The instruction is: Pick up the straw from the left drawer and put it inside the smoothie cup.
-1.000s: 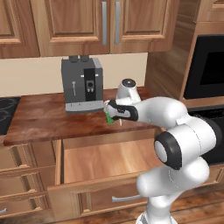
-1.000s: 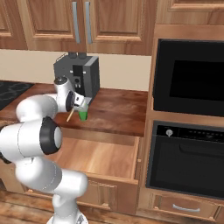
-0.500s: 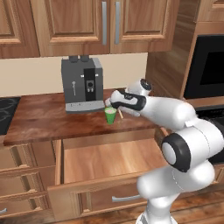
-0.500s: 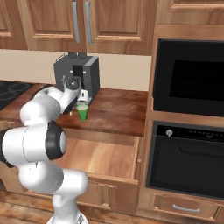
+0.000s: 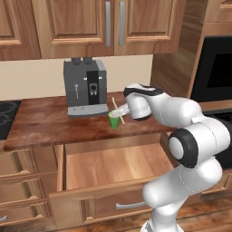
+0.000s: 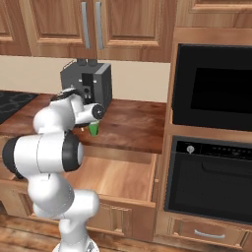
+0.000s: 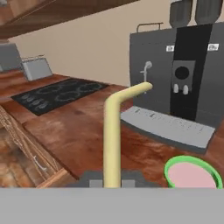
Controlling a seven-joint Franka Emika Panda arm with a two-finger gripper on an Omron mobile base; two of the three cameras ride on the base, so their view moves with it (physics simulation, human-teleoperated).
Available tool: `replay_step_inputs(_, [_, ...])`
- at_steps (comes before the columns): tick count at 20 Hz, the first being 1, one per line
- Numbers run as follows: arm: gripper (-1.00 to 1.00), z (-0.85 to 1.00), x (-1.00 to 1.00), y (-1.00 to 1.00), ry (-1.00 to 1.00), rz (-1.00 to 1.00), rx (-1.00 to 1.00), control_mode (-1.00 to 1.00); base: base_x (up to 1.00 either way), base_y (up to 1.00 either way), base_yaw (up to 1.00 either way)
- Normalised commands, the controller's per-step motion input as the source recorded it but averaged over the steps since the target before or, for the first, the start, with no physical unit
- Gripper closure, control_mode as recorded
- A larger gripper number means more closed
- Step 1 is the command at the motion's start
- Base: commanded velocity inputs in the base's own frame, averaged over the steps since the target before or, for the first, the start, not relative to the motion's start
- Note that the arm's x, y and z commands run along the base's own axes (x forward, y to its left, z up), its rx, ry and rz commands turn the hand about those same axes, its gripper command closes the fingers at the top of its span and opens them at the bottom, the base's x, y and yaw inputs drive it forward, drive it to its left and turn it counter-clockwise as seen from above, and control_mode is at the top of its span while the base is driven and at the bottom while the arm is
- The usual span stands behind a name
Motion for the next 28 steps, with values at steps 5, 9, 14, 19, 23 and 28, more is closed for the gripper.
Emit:
replay_step_inputs(5, [1.0, 0.16, 0.12, 0.19, -0.31, 0.18, 0.0, -1.0, 0.0, 0.0, 0.0])
replay_step_inputs(9, [1.0, 0.21, 0.2, 0.13, -0.29, 0.07, 0.0, -1.0, 0.0, 0.0, 0.0])
replay_step_inputs(14, [1.0, 0.24, 0.14, 0.01, -0.15, 0.02, 0.0, -1.0, 0.0, 0.0, 0.0])
replay_step_inputs(19, [1.0, 0.09, 0.29, -0.01, 0.03, 0.0, 0.02, -1.0, 0.0, 0.0, 0.0])
replay_step_inputs(23, [1.0, 0.24, 0.11, -0.01, 0.05, 0.0, 0.01, -1.0, 0.0, 0.0, 0.0])
replay_step_inputs(28, [1.0, 0.36, 0.14, 0.0, 0.0, 0.0, 0.0, -1.0, 0.0, 0.0, 0.0])
